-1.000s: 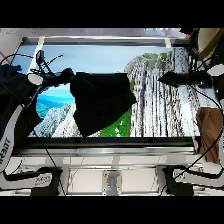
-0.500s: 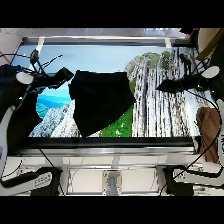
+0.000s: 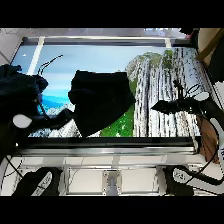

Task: Fold the clothes and pants, and hang the long-sleeved shirts on hangers.

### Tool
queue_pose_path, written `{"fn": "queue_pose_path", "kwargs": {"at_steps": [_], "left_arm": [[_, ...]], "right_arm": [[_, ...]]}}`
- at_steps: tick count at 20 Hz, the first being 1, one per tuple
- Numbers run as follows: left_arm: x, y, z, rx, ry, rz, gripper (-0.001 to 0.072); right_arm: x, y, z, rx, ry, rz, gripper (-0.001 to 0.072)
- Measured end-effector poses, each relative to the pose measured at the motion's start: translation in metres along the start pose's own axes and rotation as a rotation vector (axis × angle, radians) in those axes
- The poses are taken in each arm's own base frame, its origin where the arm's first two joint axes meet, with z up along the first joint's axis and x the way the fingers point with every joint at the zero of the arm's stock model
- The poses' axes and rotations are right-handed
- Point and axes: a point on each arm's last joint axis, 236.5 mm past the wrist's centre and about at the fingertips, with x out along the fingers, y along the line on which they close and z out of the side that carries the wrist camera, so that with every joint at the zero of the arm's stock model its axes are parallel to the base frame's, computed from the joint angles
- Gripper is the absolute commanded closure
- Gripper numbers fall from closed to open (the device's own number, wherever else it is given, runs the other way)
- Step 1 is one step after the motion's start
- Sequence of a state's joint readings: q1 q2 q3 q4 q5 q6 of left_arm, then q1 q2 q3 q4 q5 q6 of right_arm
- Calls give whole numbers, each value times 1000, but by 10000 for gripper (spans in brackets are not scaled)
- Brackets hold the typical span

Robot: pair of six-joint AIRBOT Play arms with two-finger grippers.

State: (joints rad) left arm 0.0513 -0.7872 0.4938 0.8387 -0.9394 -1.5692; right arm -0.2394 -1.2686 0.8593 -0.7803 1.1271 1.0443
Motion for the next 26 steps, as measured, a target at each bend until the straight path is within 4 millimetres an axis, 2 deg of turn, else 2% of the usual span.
{"fn": "queue_pose_path", "kwargs": {"at_steps": [4, 7, 9, 16, 17, 18, 21, 23, 24, 25, 26], "left_arm": [[23, 17, -61, -107, 131, -23, -2], [38, 20, -86, -156, 156, -34, -2], [45, 19, -94, -160, 150, -33, -2], [74, 12, -95, -221, 69, -25, 15], [77, 9, -93, -229, 49, -32, 94], [80, 7, -92, -234, 30, -36, 135], [85, 0, -83, -244, -37, -53, 153], [85, -3, -76, -257, -77, -64, 302], [85, -3, -72, -264, -97, -68, 305], [85, -4, -68, -268, -118, -72, 363], [84, -4, -63, -272, -138, -76, 502]], "right_arm": [[3, 6, -1, 12, -18, 35, 306], [3, 9, -1, 16, -23, 50, 306], [4, 10, -1, 20, -27, 57, 306], [4, 14, 1, 25, -33, 73, 306], [4, 15, 0, 25, -29, 77, 306], [4, 15, -1, 26, -28, 79, 306], [4, 16, -1, 25, -25, 82, 306], [4, 16, -2, 24, -24, 83, 306], [4, 16, -2, 24, -24, 83, 306], [4, 16, -2, 24, -24, 84, 306], [4, 16, -2, 24, -24, 83, 306]]}}
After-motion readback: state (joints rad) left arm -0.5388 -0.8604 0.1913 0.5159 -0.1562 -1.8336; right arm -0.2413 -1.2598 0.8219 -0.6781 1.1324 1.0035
